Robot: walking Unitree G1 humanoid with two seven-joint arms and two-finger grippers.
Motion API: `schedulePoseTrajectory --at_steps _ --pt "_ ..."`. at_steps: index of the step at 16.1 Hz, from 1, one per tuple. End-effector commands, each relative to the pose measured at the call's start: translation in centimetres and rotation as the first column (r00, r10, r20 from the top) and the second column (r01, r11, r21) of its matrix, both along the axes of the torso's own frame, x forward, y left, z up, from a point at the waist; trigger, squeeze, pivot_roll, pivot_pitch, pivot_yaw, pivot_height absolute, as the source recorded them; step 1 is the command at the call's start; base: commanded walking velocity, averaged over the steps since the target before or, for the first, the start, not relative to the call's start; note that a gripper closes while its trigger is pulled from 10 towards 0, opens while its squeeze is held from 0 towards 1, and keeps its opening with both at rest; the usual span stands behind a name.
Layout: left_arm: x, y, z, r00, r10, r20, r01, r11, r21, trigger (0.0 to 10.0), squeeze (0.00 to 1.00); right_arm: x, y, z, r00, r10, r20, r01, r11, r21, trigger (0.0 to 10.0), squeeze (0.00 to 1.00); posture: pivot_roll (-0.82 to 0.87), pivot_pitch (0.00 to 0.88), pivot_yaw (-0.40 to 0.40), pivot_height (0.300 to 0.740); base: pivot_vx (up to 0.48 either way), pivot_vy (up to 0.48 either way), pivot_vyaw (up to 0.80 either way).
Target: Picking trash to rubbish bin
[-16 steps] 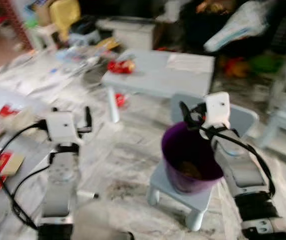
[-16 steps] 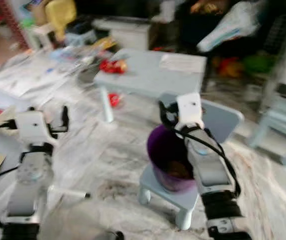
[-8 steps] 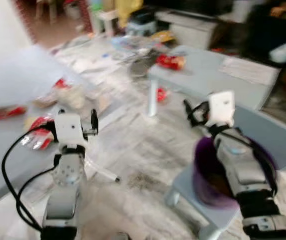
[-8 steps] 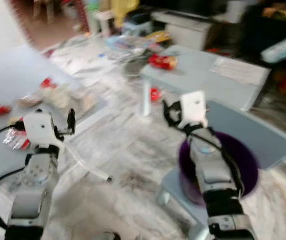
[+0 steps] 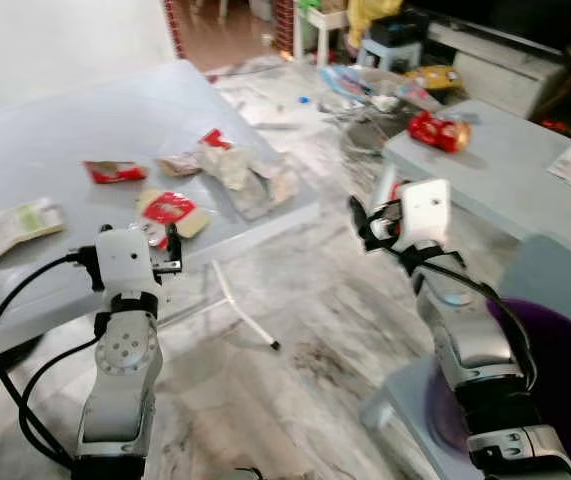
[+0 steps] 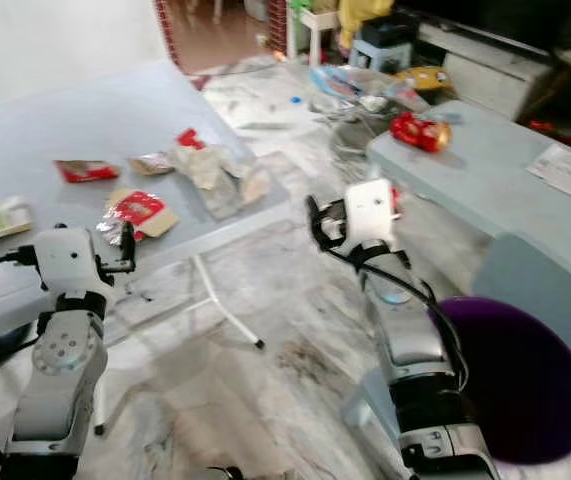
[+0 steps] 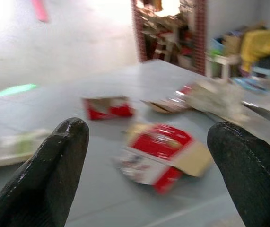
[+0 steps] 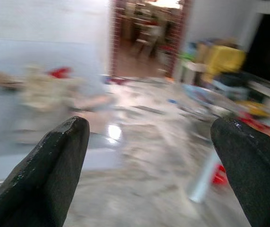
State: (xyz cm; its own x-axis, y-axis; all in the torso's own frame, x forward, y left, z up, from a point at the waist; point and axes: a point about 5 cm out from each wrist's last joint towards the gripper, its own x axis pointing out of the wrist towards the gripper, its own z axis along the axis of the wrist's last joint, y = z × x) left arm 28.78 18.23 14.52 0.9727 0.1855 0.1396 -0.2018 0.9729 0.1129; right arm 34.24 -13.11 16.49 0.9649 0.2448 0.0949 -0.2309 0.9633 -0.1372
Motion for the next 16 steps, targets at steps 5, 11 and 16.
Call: schedulePoseTrajectory --at_steps 5,11,16 --pt "-0.11 -0.48 0.01 1.000 -0.001 0.000 0.001 1.000 0.005 10.0 0.00 0.10 -0.54 0.28 1.000 -0.010 0.011 0.010 1.000 -0.006 10.0 0.00 0.03 0.051 0.008 0.740 0.000 0.000 0.80" --pt "-0.14 -0.35 0.04 1.000 0.012 0.005 -0.012 1.000 0.015 10.0 0.00 0.24 -0.46 0.52 1.000 -0.007 0.020 0.007 1.000 -0.006 10.0 0.00 0.03 0.054 0.005 0.740 0.000 0.000 0.80" --pt "-0.25 -0.34 0.08 1.000 0.026 0.007 -0.026 0.999 0.021 10.0 0.00 0.29 -0.49 0.72 1.000 -0.001 0.028 0.001 1.000 -0.008 10.0 0.00 0.03 0.057 0.001 0.740 0.000 0.000 0.80"
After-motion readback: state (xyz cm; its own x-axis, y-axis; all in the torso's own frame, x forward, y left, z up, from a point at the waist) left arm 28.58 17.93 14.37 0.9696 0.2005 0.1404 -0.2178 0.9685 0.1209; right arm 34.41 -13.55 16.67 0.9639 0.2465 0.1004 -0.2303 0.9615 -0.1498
